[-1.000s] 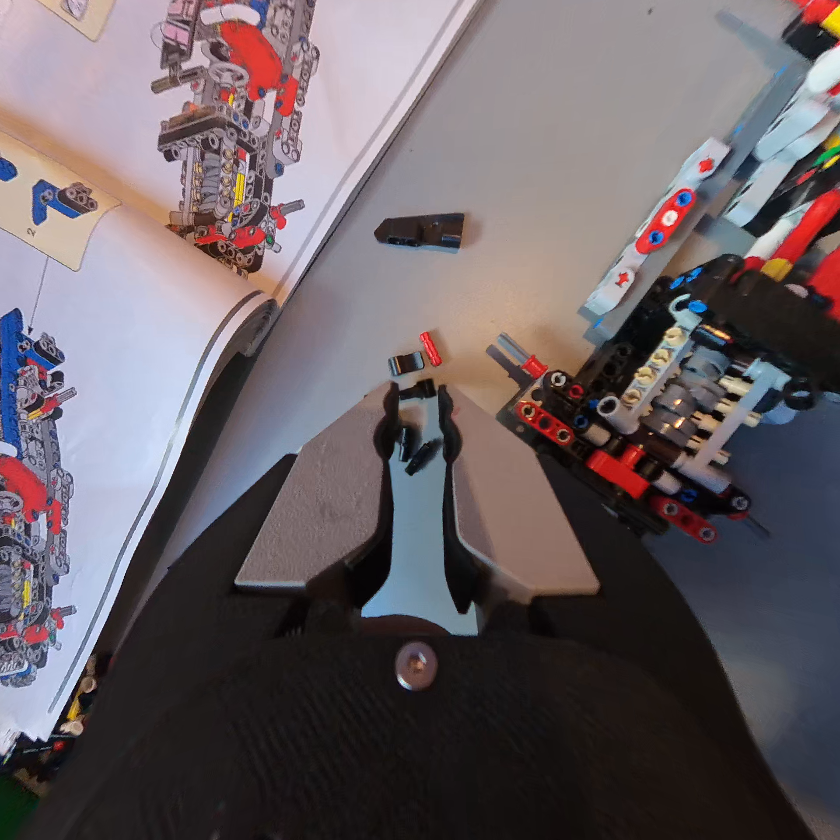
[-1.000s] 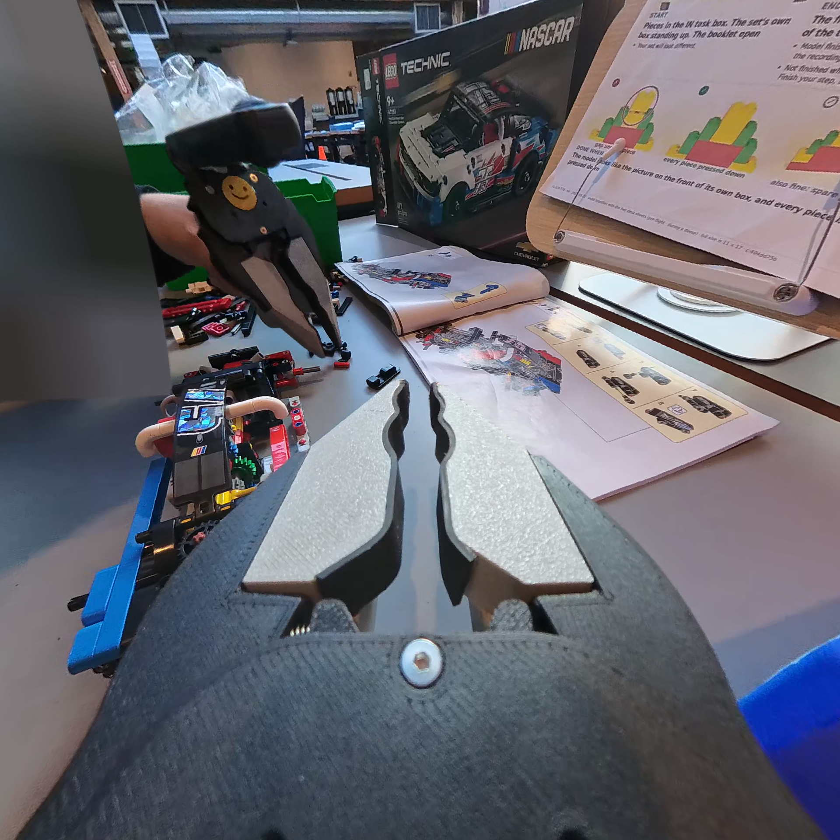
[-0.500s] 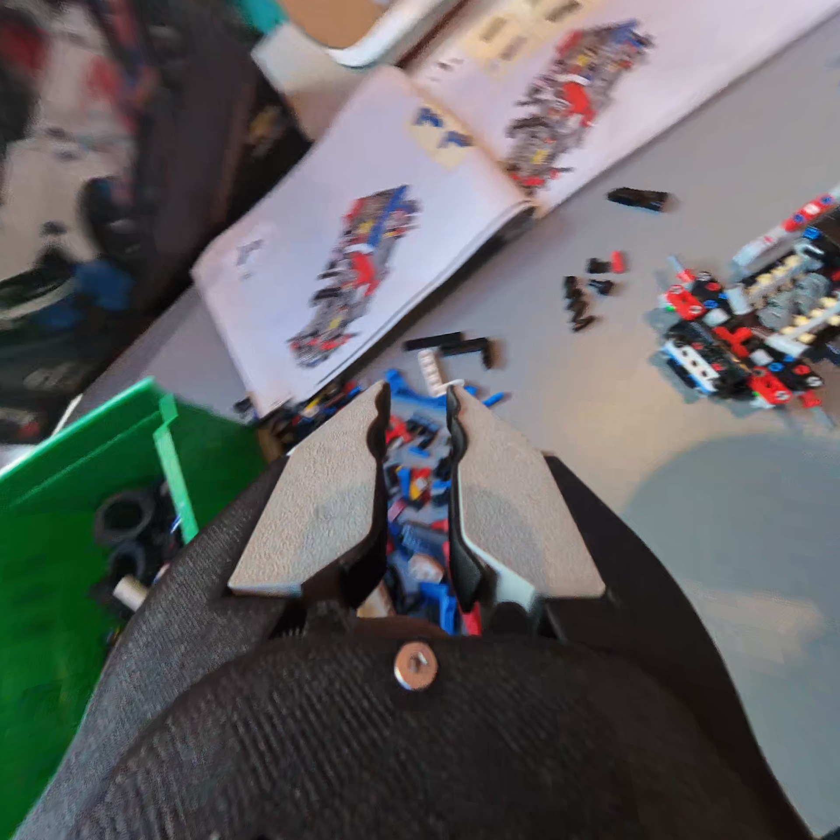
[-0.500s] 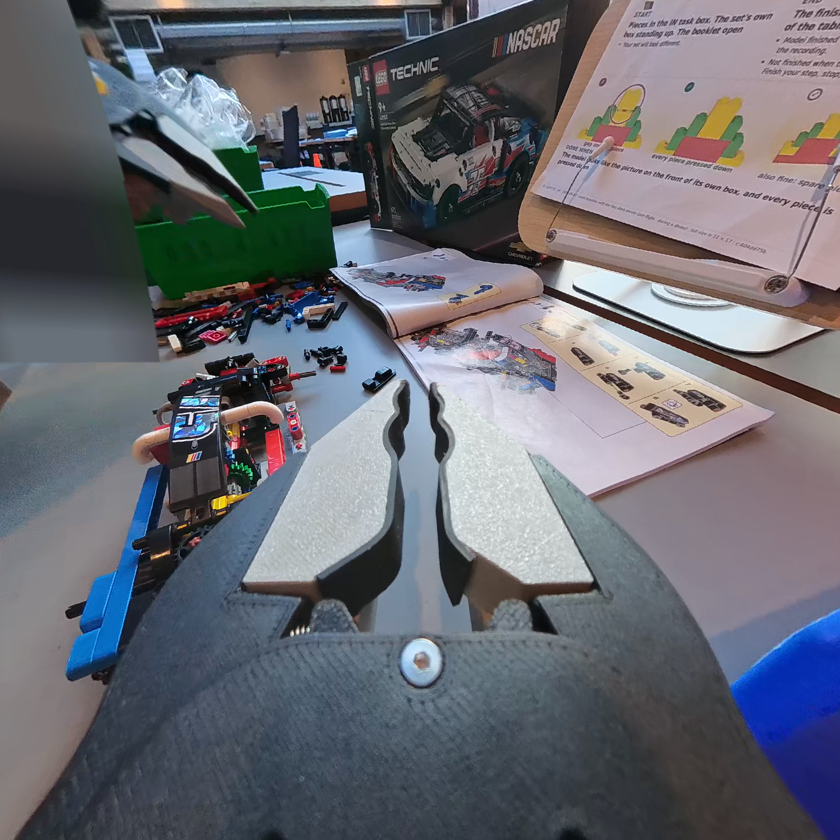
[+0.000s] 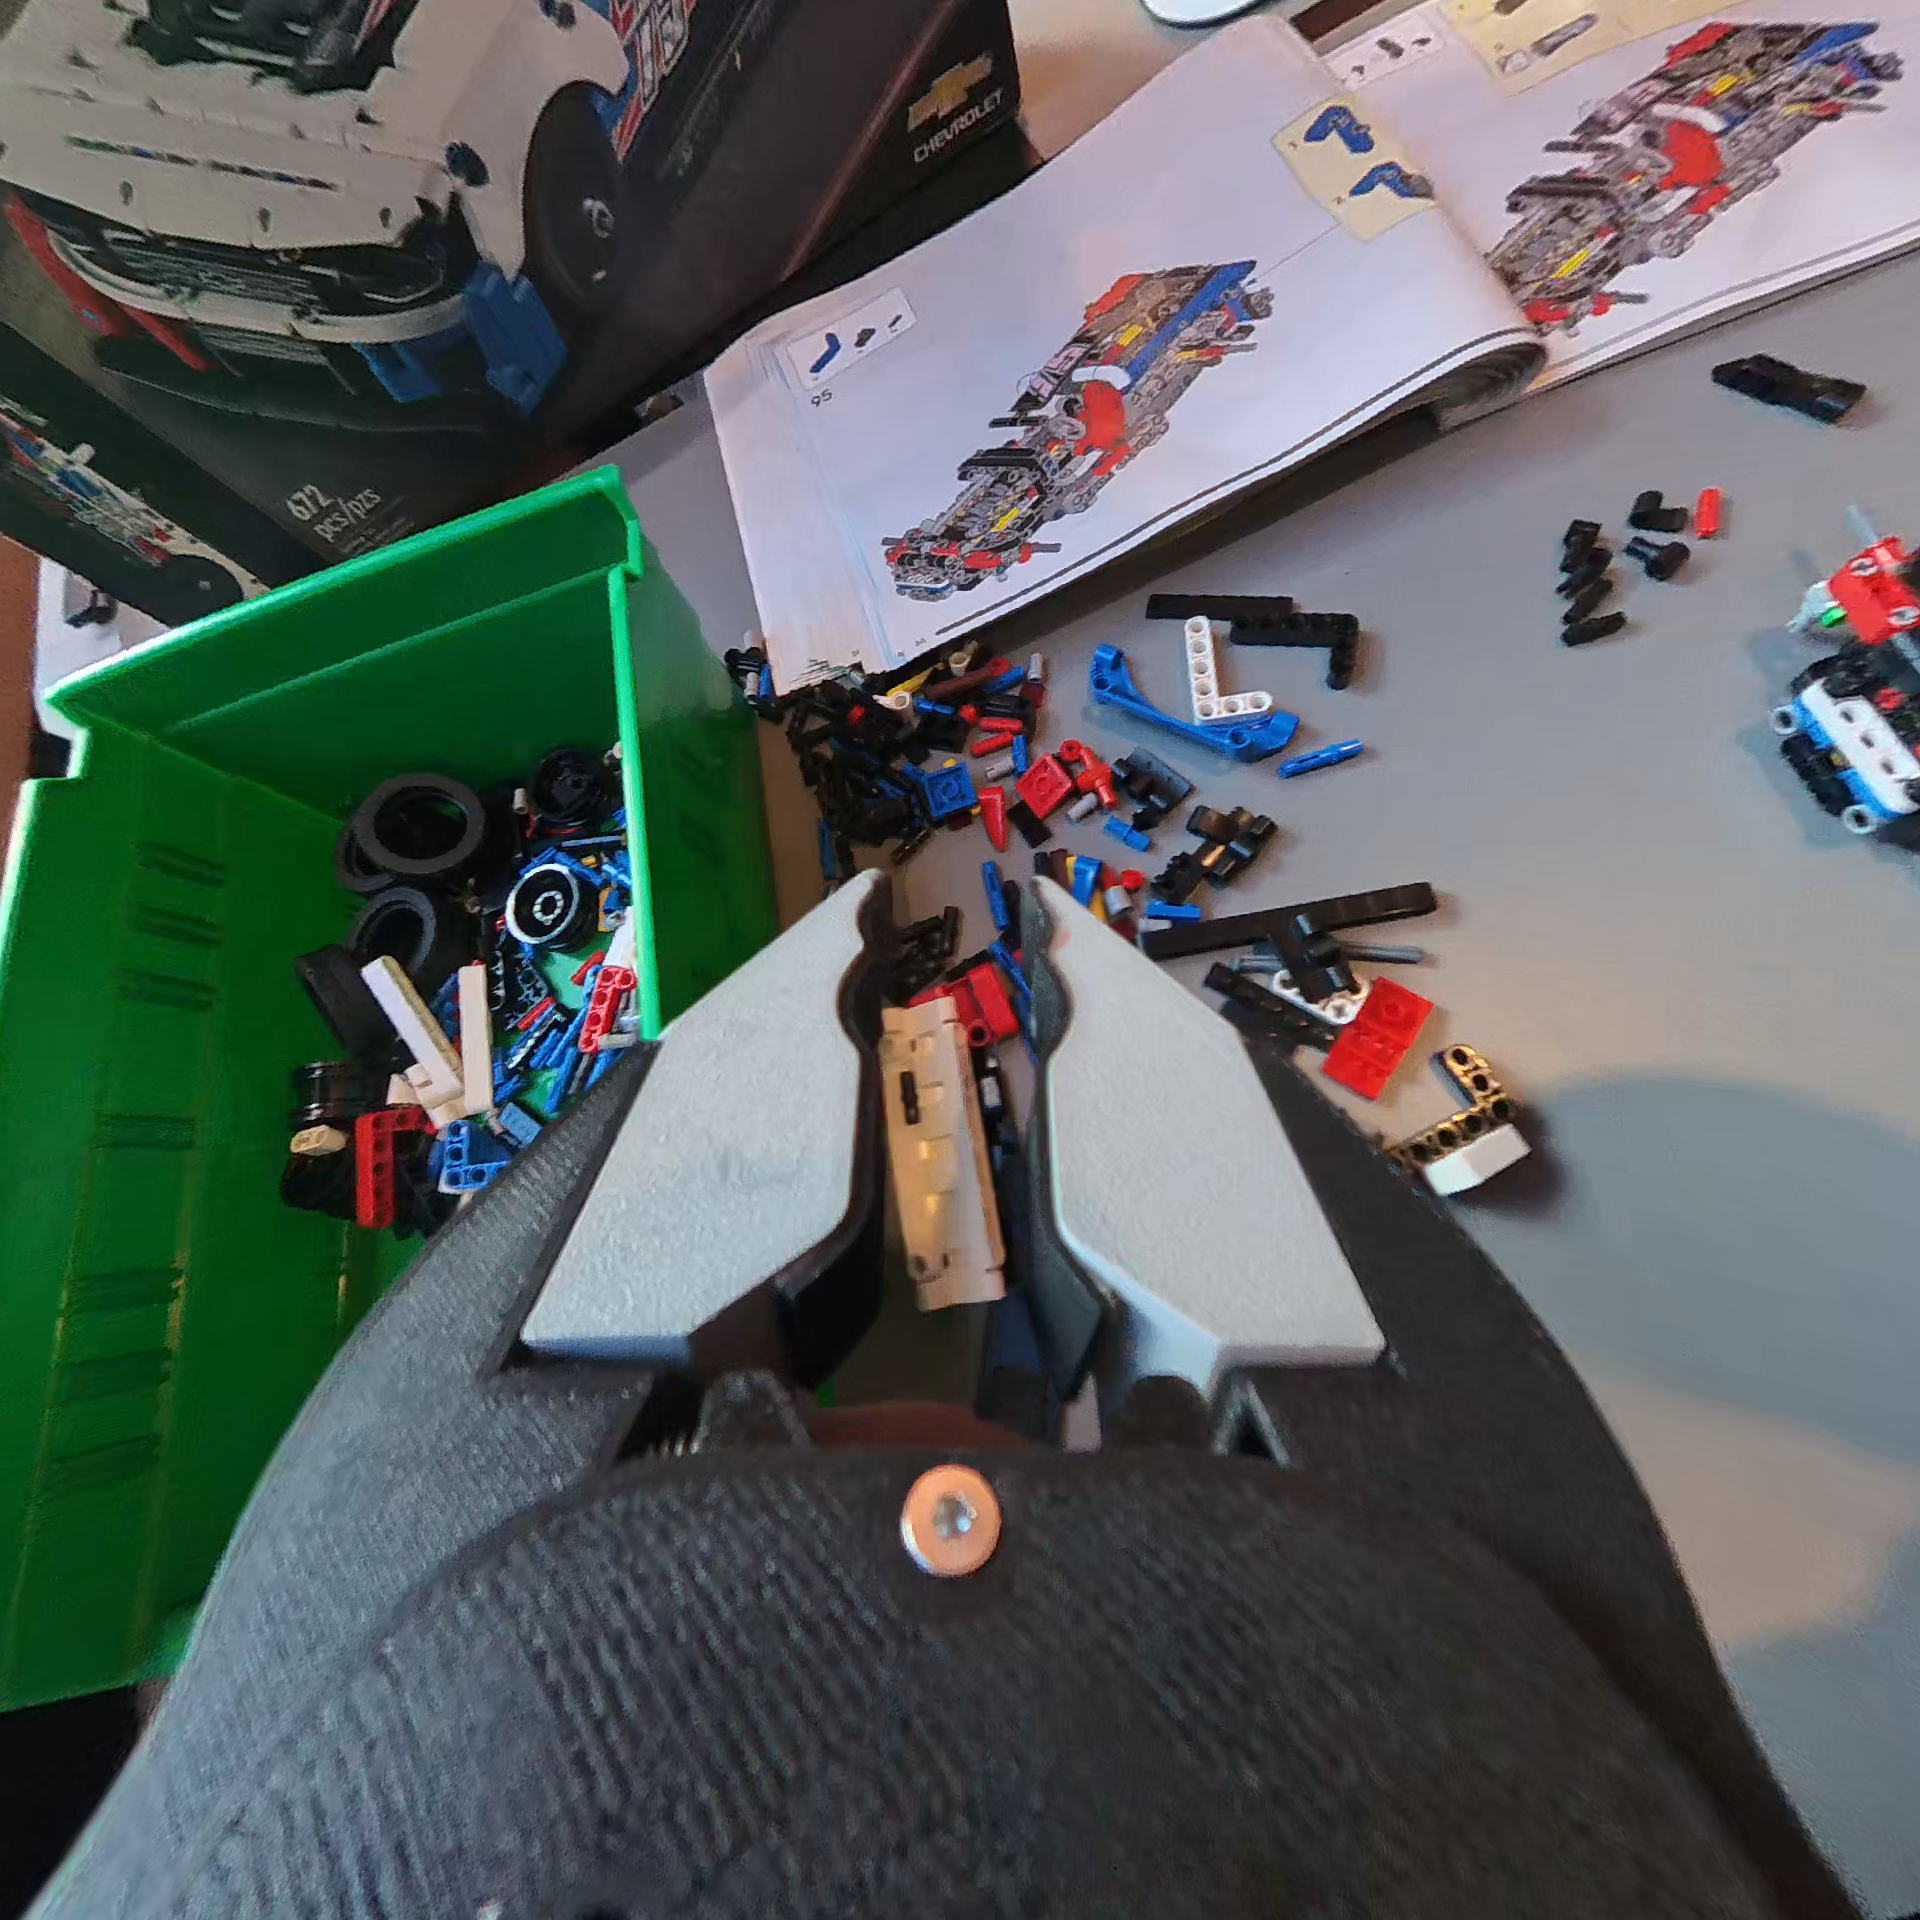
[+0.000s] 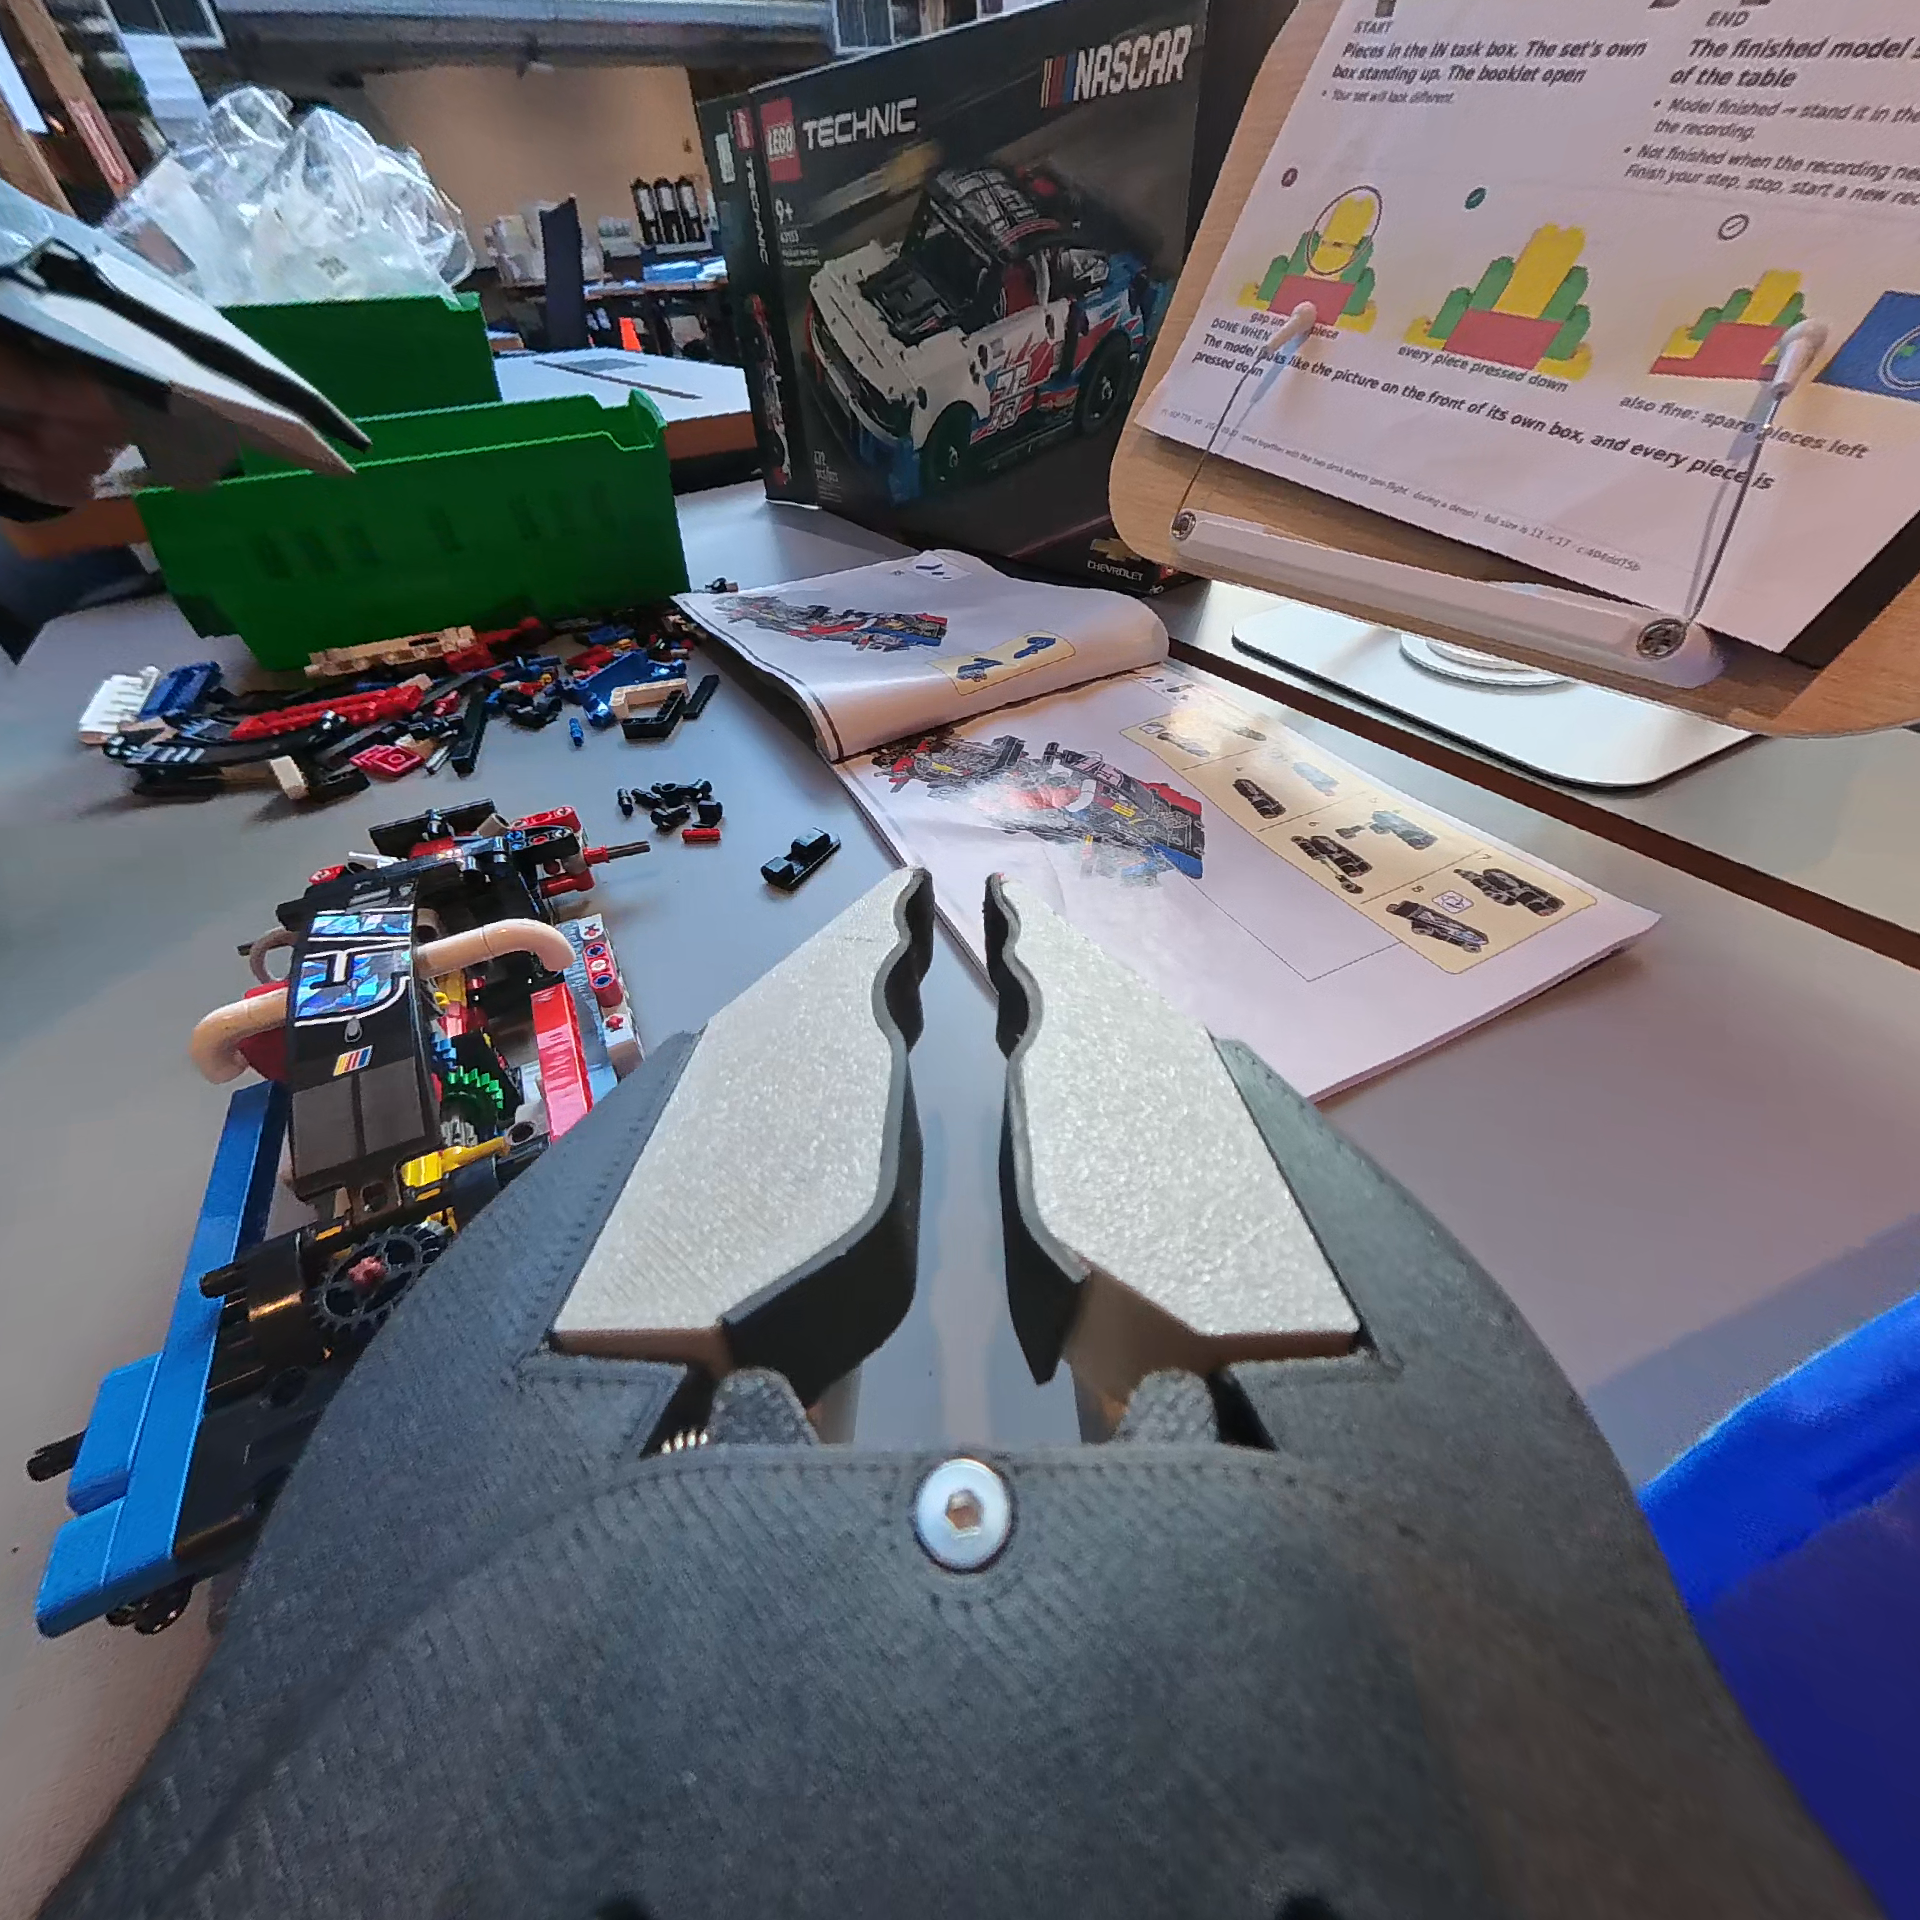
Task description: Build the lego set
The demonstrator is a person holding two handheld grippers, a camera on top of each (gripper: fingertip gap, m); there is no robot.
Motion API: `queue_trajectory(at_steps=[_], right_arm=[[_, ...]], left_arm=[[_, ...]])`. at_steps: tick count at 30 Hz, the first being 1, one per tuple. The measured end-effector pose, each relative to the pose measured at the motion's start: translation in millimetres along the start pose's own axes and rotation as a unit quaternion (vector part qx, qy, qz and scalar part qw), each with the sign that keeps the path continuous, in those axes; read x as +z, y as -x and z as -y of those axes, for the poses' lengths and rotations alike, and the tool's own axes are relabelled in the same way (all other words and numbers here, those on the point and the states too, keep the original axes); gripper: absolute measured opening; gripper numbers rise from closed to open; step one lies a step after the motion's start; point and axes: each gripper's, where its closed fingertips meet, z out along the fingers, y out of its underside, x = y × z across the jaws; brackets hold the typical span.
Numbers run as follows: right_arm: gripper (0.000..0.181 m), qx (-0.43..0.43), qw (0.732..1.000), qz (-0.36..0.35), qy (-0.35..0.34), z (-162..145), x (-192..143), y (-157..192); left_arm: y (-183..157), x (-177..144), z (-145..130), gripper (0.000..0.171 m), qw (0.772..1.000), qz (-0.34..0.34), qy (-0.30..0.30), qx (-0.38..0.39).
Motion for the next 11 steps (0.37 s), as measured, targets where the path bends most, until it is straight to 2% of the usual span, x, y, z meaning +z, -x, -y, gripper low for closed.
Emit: queue_trajectory(at_steps=[9, 11], right_arm=[[0.005, 0.001, 1.000, 0.002, -0.001, 0.2, -0.1, 0.1], [0.005, 0.001, 1.000, 0.003, 0.000, -0.1, 0.2, 0.5]], left_arm=[[10.4, -6.3, 3.7, 0.020, 1.000, 0.019, -0.013, -0.010], [11.3, -10.5, 10.0, 0.020, 0.998, 0.025, -0.041, -0.029]])
